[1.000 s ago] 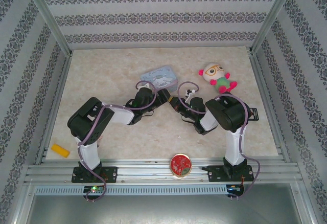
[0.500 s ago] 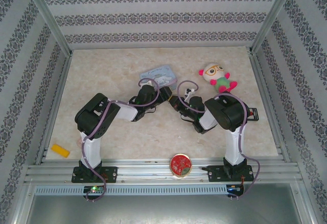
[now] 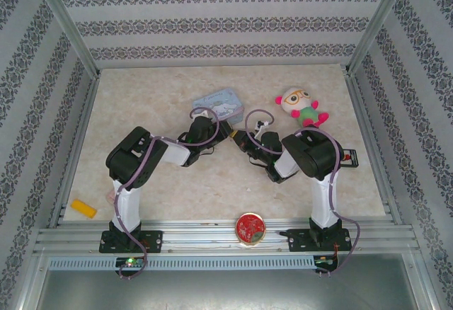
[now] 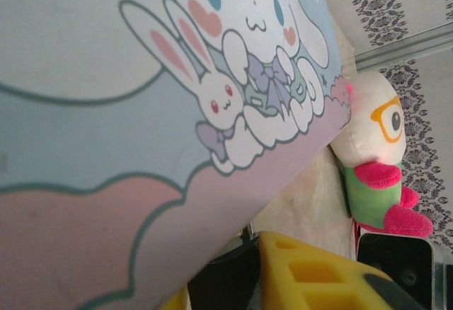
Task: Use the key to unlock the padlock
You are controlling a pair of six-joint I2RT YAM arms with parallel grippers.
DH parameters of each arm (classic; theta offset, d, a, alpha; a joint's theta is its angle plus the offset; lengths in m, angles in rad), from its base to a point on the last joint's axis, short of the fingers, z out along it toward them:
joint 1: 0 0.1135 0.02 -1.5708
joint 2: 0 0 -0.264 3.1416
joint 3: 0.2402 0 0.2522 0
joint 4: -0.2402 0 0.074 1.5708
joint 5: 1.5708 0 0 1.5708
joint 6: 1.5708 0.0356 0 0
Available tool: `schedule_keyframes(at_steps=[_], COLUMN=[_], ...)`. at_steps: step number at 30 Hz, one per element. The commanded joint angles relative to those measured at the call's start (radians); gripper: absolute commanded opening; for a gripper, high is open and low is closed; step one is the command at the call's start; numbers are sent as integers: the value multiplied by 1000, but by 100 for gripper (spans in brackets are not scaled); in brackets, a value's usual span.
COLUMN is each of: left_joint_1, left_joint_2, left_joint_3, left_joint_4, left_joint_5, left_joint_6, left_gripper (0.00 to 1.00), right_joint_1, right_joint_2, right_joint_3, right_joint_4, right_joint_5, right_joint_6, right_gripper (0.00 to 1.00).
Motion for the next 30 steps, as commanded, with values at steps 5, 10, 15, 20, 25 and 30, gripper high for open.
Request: schedule_keyframes(at_steps=[5, 10, 15, 20, 25, 30], left_joint_1=[2, 3, -1, -28, -68, -73], left_joint_2=[12, 10, 10, 0, -54, -101], left_joint_3=[21, 2, -43, -88, -119, -168], left_joint_4=[79, 108, 169, 221, 150, 99], left_joint_5=[40, 75, 117, 164, 150, 92], left_joint_6=[20, 6, -26, -64, -49, -57], left_gripper=[13, 0, 0, 0, 0, 0], right_joint_1=[5, 2, 1, 7, 13, 17], right_joint_2=[19, 9, -6, -33, -76, -125], right_joint_3=[30, 28, 18, -6, -75, -178], right_joint_4=[35, 35, 35, 35, 33, 27], right_joint_5=[8, 14, 30, 30, 15, 23], right_joint_6=[14, 34, 75, 92, 76, 47], right_gripper=[0, 0, 0, 0, 14, 23])
